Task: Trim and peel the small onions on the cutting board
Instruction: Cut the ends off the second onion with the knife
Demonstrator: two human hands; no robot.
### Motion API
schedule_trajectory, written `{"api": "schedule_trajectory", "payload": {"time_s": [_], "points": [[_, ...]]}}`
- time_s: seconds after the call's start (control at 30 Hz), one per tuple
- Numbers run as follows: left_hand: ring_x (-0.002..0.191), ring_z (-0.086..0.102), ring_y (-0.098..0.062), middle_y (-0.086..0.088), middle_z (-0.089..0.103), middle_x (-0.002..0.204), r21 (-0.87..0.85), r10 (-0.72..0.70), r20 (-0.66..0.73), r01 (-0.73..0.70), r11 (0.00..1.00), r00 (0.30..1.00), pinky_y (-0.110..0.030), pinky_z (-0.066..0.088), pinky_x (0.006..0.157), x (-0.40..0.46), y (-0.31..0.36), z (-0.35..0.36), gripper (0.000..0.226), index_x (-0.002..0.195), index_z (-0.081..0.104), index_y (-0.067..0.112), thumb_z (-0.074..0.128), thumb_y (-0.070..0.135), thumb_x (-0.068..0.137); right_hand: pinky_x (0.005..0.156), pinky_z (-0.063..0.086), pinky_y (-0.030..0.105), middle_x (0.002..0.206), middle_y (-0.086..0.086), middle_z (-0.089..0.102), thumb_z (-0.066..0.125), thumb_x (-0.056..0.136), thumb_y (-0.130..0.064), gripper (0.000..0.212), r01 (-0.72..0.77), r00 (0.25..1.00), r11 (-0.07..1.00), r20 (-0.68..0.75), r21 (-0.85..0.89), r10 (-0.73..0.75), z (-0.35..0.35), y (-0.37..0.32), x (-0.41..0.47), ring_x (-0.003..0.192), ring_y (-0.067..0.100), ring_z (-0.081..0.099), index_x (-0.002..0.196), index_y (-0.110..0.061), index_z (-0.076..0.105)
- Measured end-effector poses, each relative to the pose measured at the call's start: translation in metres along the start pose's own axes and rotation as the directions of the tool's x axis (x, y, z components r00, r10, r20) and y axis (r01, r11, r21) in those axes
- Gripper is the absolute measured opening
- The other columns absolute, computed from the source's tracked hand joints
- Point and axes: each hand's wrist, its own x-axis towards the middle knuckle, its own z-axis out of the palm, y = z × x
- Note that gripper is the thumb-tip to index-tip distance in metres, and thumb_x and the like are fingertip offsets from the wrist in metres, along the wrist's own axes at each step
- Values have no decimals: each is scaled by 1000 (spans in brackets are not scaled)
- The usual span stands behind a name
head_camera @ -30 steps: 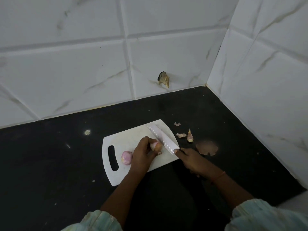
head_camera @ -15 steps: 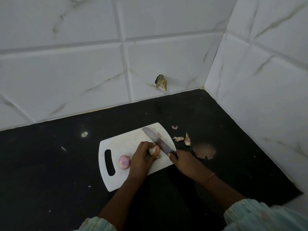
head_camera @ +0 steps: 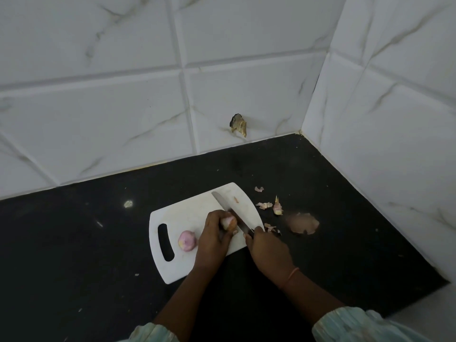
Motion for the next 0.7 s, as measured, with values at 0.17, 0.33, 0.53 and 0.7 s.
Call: {"api": "schedule_trajectory", "payload": {"time_s": [0.17, 0.33, 0.53, 0.7], "points": [[118, 50, -1, 5, 54, 124, 41, 38, -13, -38, 998, 999, -15, 41, 100, 1, 5, 1, 40, 126, 54, 17, 66, 5, 90, 68, 40, 32, 105, 6, 67, 32, 102, -46, 39, -32, 999, 999, -35, -15, 31, 2, -4, -2, 97, 23, 65, 115, -14, 50], [120, 47, 2, 4, 52, 125, 24, 34, -50, -32, 999, 998, -12, 38, 100, 0, 8, 5, 40, 126, 56, 17, 64, 2, 90, 66, 38, 31, 104, 5, 67, 31, 102, -46, 40, -46, 999, 999, -23, -22, 46, 0, -6, -3, 96, 22, 65, 116, -14, 50], [121, 50, 0, 12, 54, 128, -144, -113, -222, 82, 986, 968, -16, 40, 100, 5, 27, 5, 39, 127, 50, 28, 58, 6, 95, 65, 37, 31, 104, 6, 67, 32, 102, -44, 39, -53, 998, 999, -18, 3, 53, -2, -8, -6, 96, 23, 65, 116, -12, 50], [117, 61, -8, 8, 63, 124, -532, -414, -208, 253, 808, 886, -26, 51, 97, 15, 64, -18, 38, 130, 55, 22, 46, 43, 99, 72, 44, 34, 107, 7, 66, 32, 102, -46, 41, -56, 998, 995, 18, 82, 55, -5, -4, -8, 100, 24, 64, 115, -14, 52]]}}
